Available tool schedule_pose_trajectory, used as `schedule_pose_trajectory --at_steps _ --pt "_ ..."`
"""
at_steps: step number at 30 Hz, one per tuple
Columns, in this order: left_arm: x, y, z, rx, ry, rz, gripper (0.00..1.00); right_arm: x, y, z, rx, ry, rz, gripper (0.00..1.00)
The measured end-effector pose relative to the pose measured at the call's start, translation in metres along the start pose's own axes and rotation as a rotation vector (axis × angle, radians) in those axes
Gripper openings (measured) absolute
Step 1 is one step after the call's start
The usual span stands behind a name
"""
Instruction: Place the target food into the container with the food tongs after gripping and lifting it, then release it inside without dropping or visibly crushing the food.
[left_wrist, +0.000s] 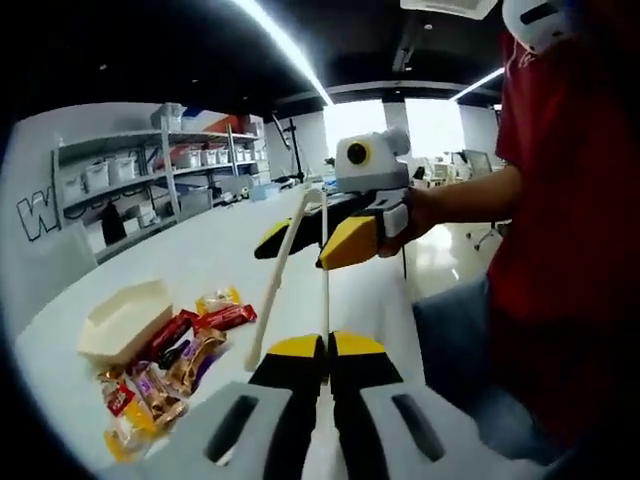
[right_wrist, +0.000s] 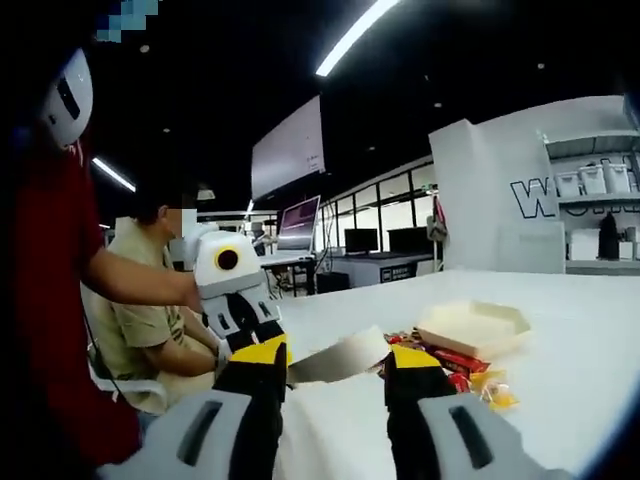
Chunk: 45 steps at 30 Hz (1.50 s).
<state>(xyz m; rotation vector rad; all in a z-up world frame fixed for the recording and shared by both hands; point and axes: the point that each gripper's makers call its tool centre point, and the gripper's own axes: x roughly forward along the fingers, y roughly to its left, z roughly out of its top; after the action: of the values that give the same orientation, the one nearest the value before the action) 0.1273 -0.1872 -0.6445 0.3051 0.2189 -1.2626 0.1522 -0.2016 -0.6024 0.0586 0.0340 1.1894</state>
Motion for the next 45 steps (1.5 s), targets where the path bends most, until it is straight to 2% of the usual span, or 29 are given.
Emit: schedule_pose_trajectory --at_steps 3,5,10,13,18,21,24,27,33,35,42,45 --pt "0.003 -0.010 0.010 -0.004 -0.037 -0.043 0.00 0.002 0.008 0.005 -0.016 -0.005 0.029 0.34" --pt "0.003 -0.015 0.017 0.002 -0.056 -0.061 0.00 0.004 0.017 0.010 -0.009 -0.020 0.074 0.34" --pt "0.002 -0.025 0.029 -0.004 -0.037 -0.114 0.00 0.005 0.029 0.016 0.022 -0.025 0.133 0.34" --pt "0.000 -0.032 0.036 -0.067 -0.040 -0.154 0.00 0.005 0.037 0.019 0.037 -0.036 0.171 0.32" --pt "-0.001 -0.035 0.052 -0.028 -0.058 -0.186 0.00 0.005 0.044 0.022 0.067 -0.041 0.200 0.31" --pt "0.000 -0.037 0.052 -0.032 -0.020 -0.207 0.00 0.005 0.047 0.031 0.110 -0.085 0.216 0.31" --pt "0.000 -0.040 0.051 -0.048 0.003 -0.230 0.00 0.004 0.047 0.034 0.105 -0.087 0.213 0.31" --pt "-0.001 -0.043 0.051 -0.046 0.016 -0.244 0.00 0.003 0.047 0.033 0.111 -0.081 0.217 0.34" --pt "0.001 -0.047 0.052 -0.053 0.051 -0.270 0.00 0.004 0.058 0.024 0.107 -0.032 0.253 0.29" --pt "0.000 -0.051 0.048 -0.062 0.079 -0.286 0.00 0.005 0.059 0.027 0.107 -0.037 0.253 0.29" --pt "-0.002 -0.052 0.048 -0.091 0.089 -0.299 0.00 0.002 0.060 0.026 0.108 -0.030 0.253 0.30" --pt "-0.003 -0.051 0.048 -0.091 0.096 -0.298 0.00 0.000 0.062 0.027 0.117 -0.032 0.261 0.28"
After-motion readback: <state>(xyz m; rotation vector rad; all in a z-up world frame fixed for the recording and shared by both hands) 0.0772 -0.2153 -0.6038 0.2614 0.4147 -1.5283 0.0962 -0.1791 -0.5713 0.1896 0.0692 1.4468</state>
